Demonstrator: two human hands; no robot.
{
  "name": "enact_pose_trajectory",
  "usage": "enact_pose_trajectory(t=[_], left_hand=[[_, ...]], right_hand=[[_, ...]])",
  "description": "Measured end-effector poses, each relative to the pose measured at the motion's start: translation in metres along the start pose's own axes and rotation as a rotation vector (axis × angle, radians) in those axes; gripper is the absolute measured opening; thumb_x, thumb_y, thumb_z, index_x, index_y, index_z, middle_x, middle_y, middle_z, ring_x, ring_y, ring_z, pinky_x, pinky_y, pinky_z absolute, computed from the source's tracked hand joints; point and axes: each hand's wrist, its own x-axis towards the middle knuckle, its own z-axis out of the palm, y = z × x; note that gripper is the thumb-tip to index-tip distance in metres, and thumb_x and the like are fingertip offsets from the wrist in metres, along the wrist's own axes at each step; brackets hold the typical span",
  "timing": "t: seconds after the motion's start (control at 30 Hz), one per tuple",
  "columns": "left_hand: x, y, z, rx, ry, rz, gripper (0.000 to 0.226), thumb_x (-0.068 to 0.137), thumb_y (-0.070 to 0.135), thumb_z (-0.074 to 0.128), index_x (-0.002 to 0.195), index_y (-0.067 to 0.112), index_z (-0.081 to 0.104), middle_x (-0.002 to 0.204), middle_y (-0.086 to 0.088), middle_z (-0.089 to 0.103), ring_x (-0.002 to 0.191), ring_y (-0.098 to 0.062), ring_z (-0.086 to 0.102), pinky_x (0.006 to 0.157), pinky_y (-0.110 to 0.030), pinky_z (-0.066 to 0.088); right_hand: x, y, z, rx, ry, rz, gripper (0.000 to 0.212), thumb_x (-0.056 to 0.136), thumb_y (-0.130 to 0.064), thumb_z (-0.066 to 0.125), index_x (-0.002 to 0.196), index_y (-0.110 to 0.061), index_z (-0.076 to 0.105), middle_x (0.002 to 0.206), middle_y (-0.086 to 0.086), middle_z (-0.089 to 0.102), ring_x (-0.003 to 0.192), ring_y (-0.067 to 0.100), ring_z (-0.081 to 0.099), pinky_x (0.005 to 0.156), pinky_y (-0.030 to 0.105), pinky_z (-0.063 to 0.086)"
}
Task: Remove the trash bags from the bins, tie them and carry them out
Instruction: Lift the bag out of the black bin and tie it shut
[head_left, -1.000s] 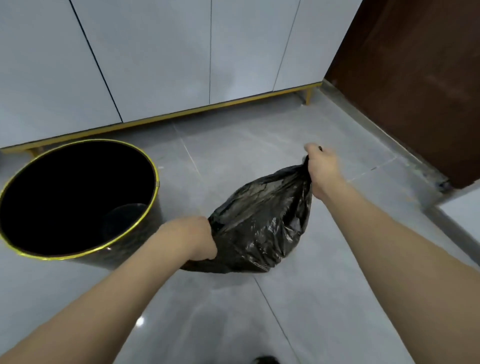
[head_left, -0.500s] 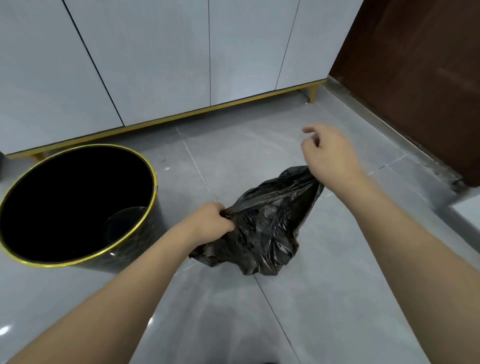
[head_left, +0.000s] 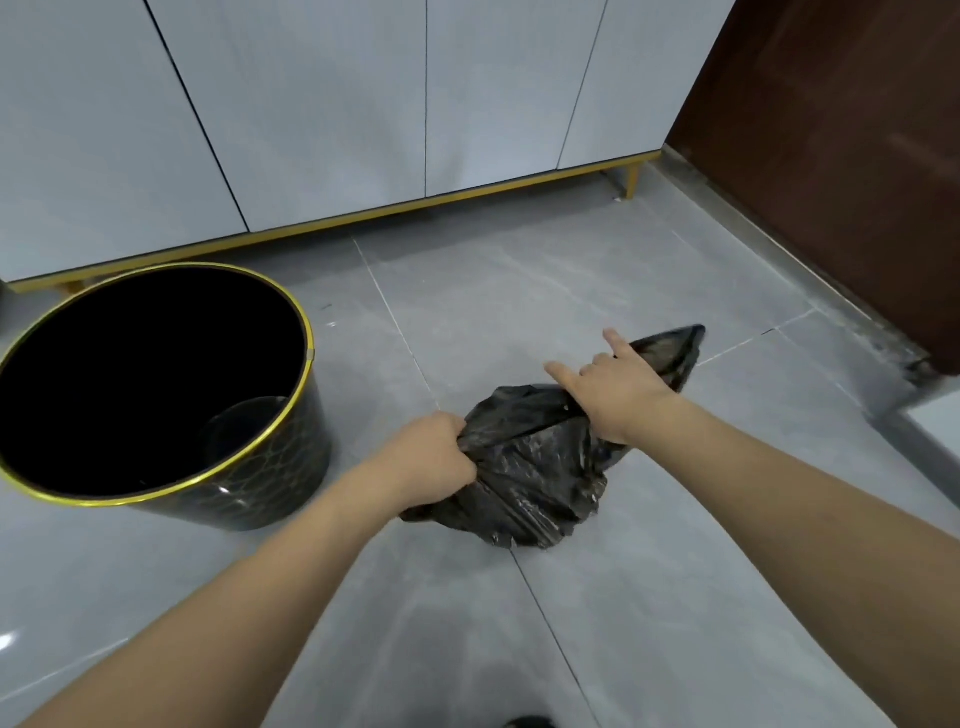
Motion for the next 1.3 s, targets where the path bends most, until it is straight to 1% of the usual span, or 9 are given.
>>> enact_pose_trajectory(t=[0.13, 0.3, 0.5, 0.73, 0.97, 1.07, 1.13, 1.2, 1.3], left_hand=[[-0.026, 0.007, -0.031, 0.708, 0.333, 0.014, 0.030, 0.079, 0.046, 0.056, 0.093, 0.019, 0.057, 0.083, 0.003, 0.055, 0.078, -0.024, 0.054, 0.062, -0.031, 0.034], [-0.005, 0.027, -0.012, 0.549, 0.348, -0.018, 0.046, 0.084, 0.033, 0.060, 0.121, 0.015, 0.038, 0.121, -0.010, 0.052, 0.111, -0.034, 0.053, 0.077, -0.041, 0.041], [0.001, -0.005, 0.012, 0.606, -0.002, -0.069, 0.027, 0.094, 0.010, 0.045, 0.118, 0.011, 0.057, 0.118, -0.010, 0.062, 0.105, -0.030, 0.061, 0.073, -0.035, 0.042], [-0.022, -0.016, 0.060, 0.758, -0.040, -0.075, 0.046, 0.083, 0.046, 0.054, 0.113, 0.012, 0.046, 0.107, -0.003, 0.063, 0.096, -0.030, 0.066, 0.064, -0.031, 0.042], [0.002, -0.018, 0.062, 1.050, -0.233, -0.142, 0.033, 0.099, 0.011, 0.040, 0.127, 0.017, 0.058, 0.129, -0.002, 0.058, 0.119, -0.023, 0.056, 0.091, -0.032, 0.046], [0.009, -0.010, 0.032, 1.056, -0.096, -0.143, 0.031, 0.096, 0.014, 0.045, 0.121, 0.020, 0.062, 0.122, 0.000, 0.061, 0.111, -0.023, 0.059, 0.076, -0.033, 0.043], [0.007, -0.007, 0.004, 1.014, 0.095, -0.128, 0.029, 0.094, 0.013, 0.046, 0.117, 0.020, 0.064, 0.118, 0.001, 0.064, 0.107, -0.024, 0.062, 0.068, -0.031, 0.039], [0.002, -0.012, -0.015, 0.969, 0.320, -0.072, 0.027, 0.093, 0.005, 0.043, 0.109, 0.016, 0.060, 0.107, -0.001, 0.066, 0.097, -0.024, 0.066, 0.055, -0.028, 0.035], [-0.010, -0.032, -0.018, 0.906, 0.472, -0.016, 0.023, 0.083, 0.002, 0.025, 0.091, 0.017, 0.041, 0.089, 0.000, 0.064, 0.077, -0.024, 0.068, 0.041, -0.029, 0.020]], right_hand=[[0.009, 0.000, -0.026, 0.187, 0.202, -0.040, 0.007, 0.088, -0.014, 0.046, 0.095, -0.017, 0.046, 0.091, 0.004, 0.058, 0.074, 0.028, 0.056, 0.058, 0.035, 0.039], [0.008, -0.010, -0.057, 0.109, 0.288, -0.194, 0.018, 0.090, -0.033, 0.050, 0.094, -0.017, 0.044, 0.079, -0.001, 0.046, 0.063, 0.025, 0.045, 0.050, 0.032, 0.031], [-0.009, -0.022, -0.048, -0.053, -0.133, -0.067, 0.060, 0.082, -0.069, 0.054, 0.104, -0.015, 0.062, 0.085, -0.002, 0.054, 0.077, 0.025, 0.060, 0.058, 0.033, 0.045], [-0.009, -0.052, -0.026, -0.125, -0.474, 0.017, 0.055, 0.084, -0.060, 0.062, 0.124, -0.022, 0.059, 0.111, -0.004, 0.059, 0.104, 0.023, 0.061, 0.073, 0.035, 0.048], [-0.006, -0.077, -0.013, -0.199, -0.707, 0.034, 0.043, 0.088, -0.028, 0.062, 0.130, -0.029, 0.055, 0.125, -0.006, 0.058, 0.106, 0.022, 0.061, 0.075, 0.034, 0.048], [0.003, -0.054, -0.041, -0.141, -0.715, 0.131, 0.041, 0.082, -0.032, 0.072, 0.120, -0.024, 0.061, 0.111, -0.006, 0.059, 0.105, 0.024, 0.058, 0.085, 0.038, 0.046], [0.008, -0.038, -0.055, -0.159, -0.767, 0.181, 0.025, 0.079, -0.041, 0.076, 0.075, -0.017, 0.071, 0.081, -0.009, 0.060, 0.086, 0.022, 0.057, 0.090, 0.036, 0.044], [0.015, -0.026, -0.063, -0.212, -0.863, 0.167, 0.054, 0.084, -0.046, 0.069, 0.038, -0.018, 0.065, 0.065, -0.012, 0.060, 0.074, 0.018, 0.055, 0.090, 0.033, 0.044], [0.022, -0.014, -0.057, -0.094, -0.887, 0.084, 0.054, 0.088, -0.048, 0.062, 0.041, -0.023, 0.070, 0.061, -0.013, 0.065, 0.071, 0.016, 0.055, 0.089, 0.031, 0.045]])
